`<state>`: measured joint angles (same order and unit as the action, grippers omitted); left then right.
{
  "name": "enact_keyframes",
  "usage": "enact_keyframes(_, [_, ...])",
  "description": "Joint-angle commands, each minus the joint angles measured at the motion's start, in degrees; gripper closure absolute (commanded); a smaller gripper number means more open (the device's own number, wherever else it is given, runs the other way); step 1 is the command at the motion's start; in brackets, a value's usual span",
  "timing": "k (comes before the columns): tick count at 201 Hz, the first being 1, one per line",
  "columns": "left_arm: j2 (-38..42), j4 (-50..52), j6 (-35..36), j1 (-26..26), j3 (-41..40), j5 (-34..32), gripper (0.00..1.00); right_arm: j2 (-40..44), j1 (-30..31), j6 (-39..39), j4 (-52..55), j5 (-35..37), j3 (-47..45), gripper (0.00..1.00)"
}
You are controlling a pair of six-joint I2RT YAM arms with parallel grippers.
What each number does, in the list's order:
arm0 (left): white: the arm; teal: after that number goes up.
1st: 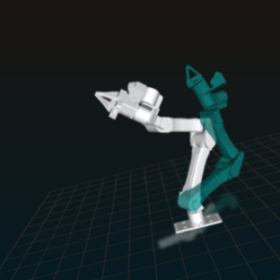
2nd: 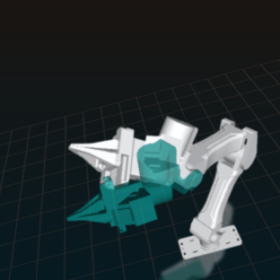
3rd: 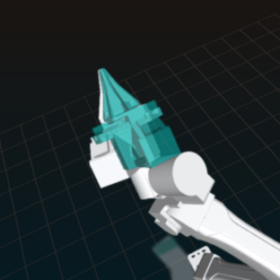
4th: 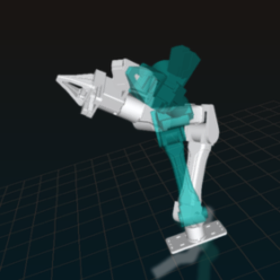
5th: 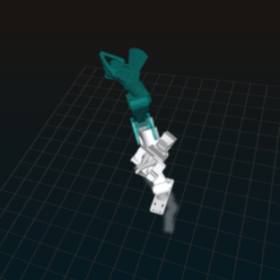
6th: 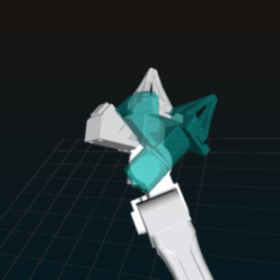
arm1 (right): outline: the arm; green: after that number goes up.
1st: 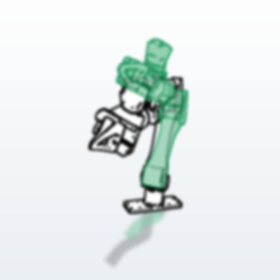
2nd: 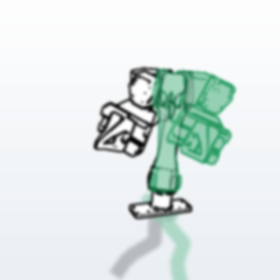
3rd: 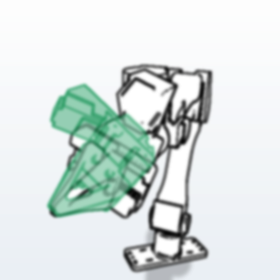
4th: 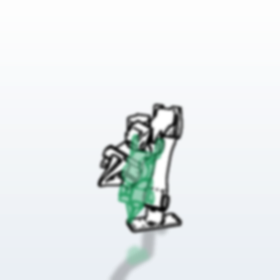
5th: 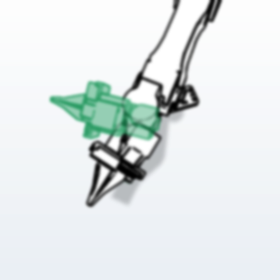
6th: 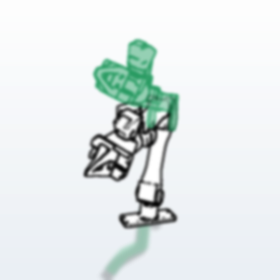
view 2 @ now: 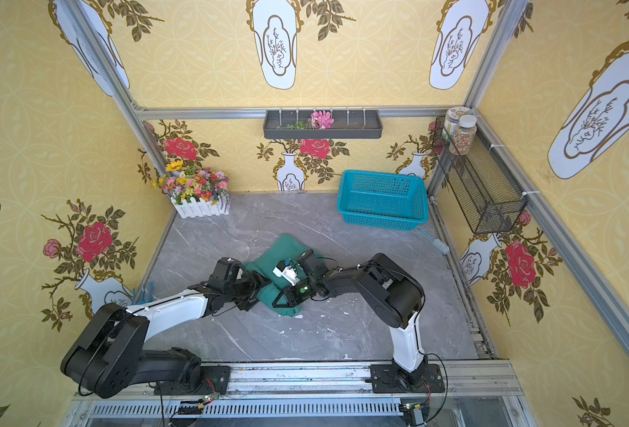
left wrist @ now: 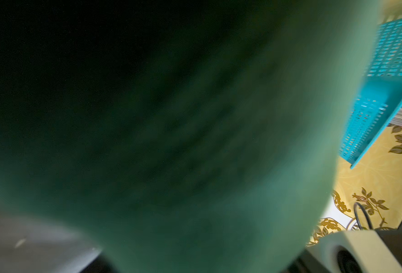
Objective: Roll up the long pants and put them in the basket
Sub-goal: Roll the long pant at the center of the board.
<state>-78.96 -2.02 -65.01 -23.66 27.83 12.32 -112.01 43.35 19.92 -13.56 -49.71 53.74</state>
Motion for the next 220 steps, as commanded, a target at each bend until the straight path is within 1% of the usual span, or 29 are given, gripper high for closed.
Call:
enact_keyframes(1, [-1.8,6.3,0.5,0.1,0.8,-2.7,0.36,-0.3,-0.2,1.9,6.2,-3.3,-0.7,0.80])
enact_keyframes(14, [-2.9,7.4,0.6,0.1,1.6,-2.9,0.48,1.6,-0.8,0.2,9.5,0.6,-0.2,0.63])
enact_keyframes(24, [-3.6,8.4,1.0,0.1,2.2,-3.4,0.57,4.1,-0.9,-0.7,11.5,4.6,-0.5,0.54])
enact_keyframes(35, [-4.3,8.6,0.9,0.0,2.2,-3.4,0.63,7.4,-0.6,-1.6,13.8,9.4,-0.4,0.43])
enact_keyframes(48, [-4.8,8.7,0.7,0.1,2.2,-3.3,0.68,11.1,0.3,-3.0,16.2,15.8,-0.3,0.37])
enact_keyframes(51, [-4.8,8.6,0.6,0.1,2.2,-3.3,0.69,11.9,0.6,-3.3,17.0,17.7,-0.2,0.36])
enact_keyframes(59, [-5.0,8.6,0.5,0.2,2.3,-3.3,0.70,14.3,2.1,-4.5,20.1,25.5,0.5,0.28])
enact_keyframes(60, [-5.0,8.6,0.5,0.1,2.4,-3.2,0.71,14.3,2.1,-4.5,20.1,25.5,0.5,0.28])
enact_keyframes(64, [-5.0,8.7,0.5,0.1,2.4,-3.3,0.71,15.8,2.9,-5.2,21.7,30.3,0.8,0.25])
enact_keyframes(65, [-5.0,8.7,0.5,0.1,2.4,-3.2,0.71,15.8,2.9,-5.2,21.7,30.3,0.8,0.25])
enact_keyframes(69, [-5.1,8.7,0.5,0.1,2.5,-3.3,0.72,16.9,3.7,-5.7,22.6,34.1,0.9,0.18])
enact_keyframes(74, [-5.1,8.8,0.5,0.1,2.5,-3.3,0.72,18.6,4.9,-6.3,23.4,39.4,1.0,0.15])
enact_keyframes(81, [-5.1,8.7,0.3,0.1,2.4,-3.3,0.72,21.1,7.1,-7.3,23.4,47.7,0.4,0.13])
enact_keyframes(95, [-5.0,8.6,-0.1,0.1,2.0,-3.1,0.72,25.1,11.6,-11.2,21.0,58.6,-1.5,0.10])
enact_keyframes(96, [-4.9,8.5,-0.1,0.1,2.0,-3.1,0.72,25.3,12.5,-11.5,20.8,60.3,-1.6,0.10])
enact_keyframes(109, [-4.8,8.2,-0.3,0.1,1.7,-3.0,0.73,26.4,17.0,-16.0,18.9,67.1,-2.7,0.10])
enact_keyframes(122, [-4.6,7.8,-0.6,0.1,1.4,-2.8,0.73,25.9,22.7,-23.5,14.4,74.0,-4.8,0.10])
enact_keyframes(134, [-4.5,7.3,-0.8,0.1,1.2,-2.5,0.73,24.2,26.9,-29.4,10.1,77.5,-5.8,0.09])
enact_keyframes(155, [-4.6,6.7,-1.3,0.1,0.7,-2.2,0.73,19.6,29.7,-33.8,7.2,81.1,-5.0,0.09])
enact_keyframes(190, [-3.8,6.3,-2.0,0.1,0.0,-2.0,0.73,10.7,30.2,-37.7,1.8,86.6,-2.9,0.09])
enact_keyframes(209, [-3.9,6.3,-2.1,0.1,-0.1,-1.9,0.73,6.3,30.3,-38.5,-0.6,87.7,-2.6,0.09])
enact_keyframes(220, [-3.8,6.2,-2.1,0.1,0.0,-1.8,0.73,4.4,30.1,-38.6,-1.6,88.3,-2.6,0.11])
